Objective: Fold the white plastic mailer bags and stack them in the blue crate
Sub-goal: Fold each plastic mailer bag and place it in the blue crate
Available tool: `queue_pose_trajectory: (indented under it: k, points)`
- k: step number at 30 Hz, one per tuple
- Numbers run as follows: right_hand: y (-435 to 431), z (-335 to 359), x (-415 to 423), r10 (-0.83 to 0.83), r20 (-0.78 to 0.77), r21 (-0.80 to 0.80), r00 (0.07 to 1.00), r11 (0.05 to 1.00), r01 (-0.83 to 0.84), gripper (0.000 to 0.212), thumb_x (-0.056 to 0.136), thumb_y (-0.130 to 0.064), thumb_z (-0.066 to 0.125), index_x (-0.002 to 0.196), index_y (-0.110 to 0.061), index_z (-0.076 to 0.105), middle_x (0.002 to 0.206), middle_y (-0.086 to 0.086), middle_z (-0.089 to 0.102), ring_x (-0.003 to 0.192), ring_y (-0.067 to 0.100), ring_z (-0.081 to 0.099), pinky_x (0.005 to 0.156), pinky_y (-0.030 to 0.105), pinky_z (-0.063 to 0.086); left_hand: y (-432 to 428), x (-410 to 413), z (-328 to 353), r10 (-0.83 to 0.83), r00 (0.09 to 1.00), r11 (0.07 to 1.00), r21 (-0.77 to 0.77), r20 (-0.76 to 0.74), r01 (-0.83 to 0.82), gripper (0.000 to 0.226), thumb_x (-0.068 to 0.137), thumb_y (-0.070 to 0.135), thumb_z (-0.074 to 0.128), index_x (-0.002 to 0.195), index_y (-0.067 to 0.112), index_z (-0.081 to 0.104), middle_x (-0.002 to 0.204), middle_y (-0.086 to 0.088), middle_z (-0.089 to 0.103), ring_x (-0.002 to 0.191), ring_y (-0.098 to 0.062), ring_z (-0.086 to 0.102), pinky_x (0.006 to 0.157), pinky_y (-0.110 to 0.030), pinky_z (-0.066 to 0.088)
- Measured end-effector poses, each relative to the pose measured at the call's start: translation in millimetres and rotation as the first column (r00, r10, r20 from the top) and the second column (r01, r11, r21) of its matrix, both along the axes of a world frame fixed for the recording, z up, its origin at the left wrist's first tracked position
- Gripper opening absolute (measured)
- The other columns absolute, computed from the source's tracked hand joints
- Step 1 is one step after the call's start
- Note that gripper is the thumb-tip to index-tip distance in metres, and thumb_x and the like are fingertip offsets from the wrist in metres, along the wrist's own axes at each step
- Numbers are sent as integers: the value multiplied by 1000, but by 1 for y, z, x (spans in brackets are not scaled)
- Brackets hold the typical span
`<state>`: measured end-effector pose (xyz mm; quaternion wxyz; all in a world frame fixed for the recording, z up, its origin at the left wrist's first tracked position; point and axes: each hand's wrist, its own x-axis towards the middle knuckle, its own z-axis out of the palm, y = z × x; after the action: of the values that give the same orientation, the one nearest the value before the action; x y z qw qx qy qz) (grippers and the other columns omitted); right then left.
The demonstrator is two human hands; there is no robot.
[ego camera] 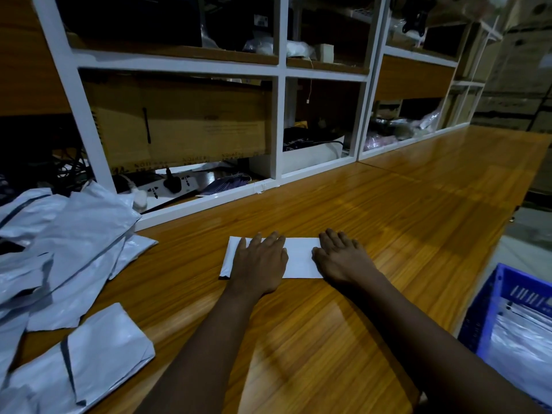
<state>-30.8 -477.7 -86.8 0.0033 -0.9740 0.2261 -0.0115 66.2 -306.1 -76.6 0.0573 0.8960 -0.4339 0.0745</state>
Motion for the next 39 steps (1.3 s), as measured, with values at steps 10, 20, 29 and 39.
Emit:
queue_pose_trajectory:
  k: [10,20,29,39]
  points:
    - [9,9,-14,37,161,-102,986,995,-21,47,101,-41,30,135,-14,48,144,9,47,136,32,40,102,54,38,-39,-44,19,0,996,1000,-6,88,0,58,100,39,47,152,18,31,159,-5,30,150,-32,15,119,-57,5]
    - [5,10,-11,23,-59,-25,998,999,-24,58,107,-43,16,159,-22,2,167,-2,-6,153,27,-2,117,61,9,-55,-34,4,-18,999,999,46,-35,19,56,106,35,31,157,17,17,165,-2,14,150,-32,12,119,-48,12]
    - [7,13,-12,-6,-46,24,999,1000,7,59,106,-45,12,159,-23,-2,166,-4,-8,153,25,-5,118,62,5,-51,-25,2,106,986,994,30,-125,-103,62,105,51,15,158,19,13,165,-7,8,151,-33,7,121,-50,5]
    - [2,9,-7,-8,-94,-7,996,1000,7,59,106,-47,14,159,-23,1,167,-2,-7,153,28,-6,116,65,3,-30,-7,1,168,980,986,16,-104,-167,63,104,52,19,157,17,17,164,-13,12,151,-34,12,122,-47,10]
